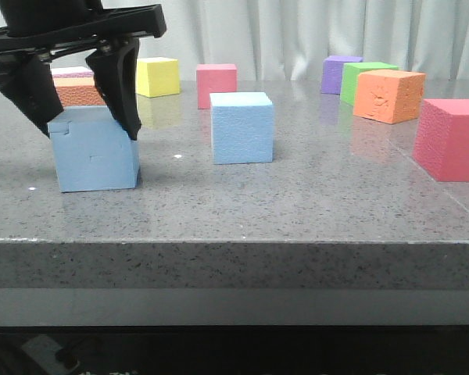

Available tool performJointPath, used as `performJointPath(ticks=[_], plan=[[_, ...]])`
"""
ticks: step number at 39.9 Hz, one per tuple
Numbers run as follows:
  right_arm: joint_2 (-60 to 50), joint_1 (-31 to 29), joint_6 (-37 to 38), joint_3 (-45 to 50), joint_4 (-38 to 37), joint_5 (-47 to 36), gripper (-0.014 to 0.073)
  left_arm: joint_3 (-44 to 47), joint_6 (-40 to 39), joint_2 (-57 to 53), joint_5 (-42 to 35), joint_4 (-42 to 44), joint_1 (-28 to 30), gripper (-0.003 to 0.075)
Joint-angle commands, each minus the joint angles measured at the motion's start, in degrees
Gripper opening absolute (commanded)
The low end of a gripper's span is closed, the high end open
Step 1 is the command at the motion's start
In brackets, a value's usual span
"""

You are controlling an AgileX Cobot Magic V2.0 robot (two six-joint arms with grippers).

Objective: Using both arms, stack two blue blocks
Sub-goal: 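Close the left gripper and lift the nearer light blue cube, then carry the cube over the other light blue cube and lower it on top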

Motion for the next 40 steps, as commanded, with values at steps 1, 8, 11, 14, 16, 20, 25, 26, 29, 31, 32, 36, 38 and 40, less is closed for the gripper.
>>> performJointPath(ticks=[1,8,11,14,16,20,25,26,29,31,32,36,38,40], plan=[[0.52,-0.18,-0.53,-1.48,-0.28,-4.72,-0.0071,-2.96,0.04,-2.23,0.22,-0.45,-0.38,0.0254],[0.52,-0.18,-0.53,-1.48,-0.28,-4.72,-0.0071,-11.0,3.43,-2.23,5.83,-0.45,-0.38,0.0255],[0.52,-0.18,-0.53,-1.48,-0.28,-4.72,-0.0071,-15.22,4.52,-1.86,7.45,-0.5,-0.38,0.0255],[0.52,-0.18,-0.53,-1.48,-0.28,-4.72,-0.0071,-20.2,5.09,-0.97,10.17,-0.59,-0.38,0.0255],[0.52,-0.18,-0.53,-1.48,-0.28,-4.72,-0.0071,-22.59,6.03,-0.47,10.08,-0.85,-0.38,0.0255],[0.52,-0.18,-0.53,-1.48,-0.28,-4.72,-0.0071,-27.24,7.59,1.17,10.08,-2.43,-0.43,0.0255],[0.52,-0.18,-0.53,-1.48,-0.28,-4.67,-0.0071,-31.11,7.59,3.04,10.08,-3.15,-1.32,0.0255],[0.52,-0.18,-0.53,-1.48,-0.28,-4.67,-0.0071,-31.54,7.59,3.5,10.08,-3.15,-1.6,0.0255],[0.52,-0.18,-0.53,-1.48,-0.28,-4.67,-0.0071,-32.84,7.59,4.92,10.08,-3.25,-2.38,0.0256],[0.52,-0.18,-0.53,-1.48,-0.28,-4.67,-0.0071,-33.47,7.59,6.05,10.08,-3.25,-3.13,0.0256],[0.52,-0.18,-0.53,-1.48,-0.28,-4.67,-0.0071,-33.9,7.59,6.75,10.08,-3.25,-3.42,0.0256],[0.52,-0.18,-0.53,-1.48,-0.28,-4.67,-0.0071,-34.91,7.59,8.62,10.08,-3.25,-4.99,0.0256],[0.52,-0.18,-0.53,-1.48,-0.28,-4.67,-0.0071,-35.61,7.59,9.69,10.08,-3.25,-5.76,0.0256],[0.52,-0.18,-0.53,-1.48,-0.28,-4.67,-0.0071,-36.03,7.59,10.47,10.08,-3.28,-6.4,0.0256]])
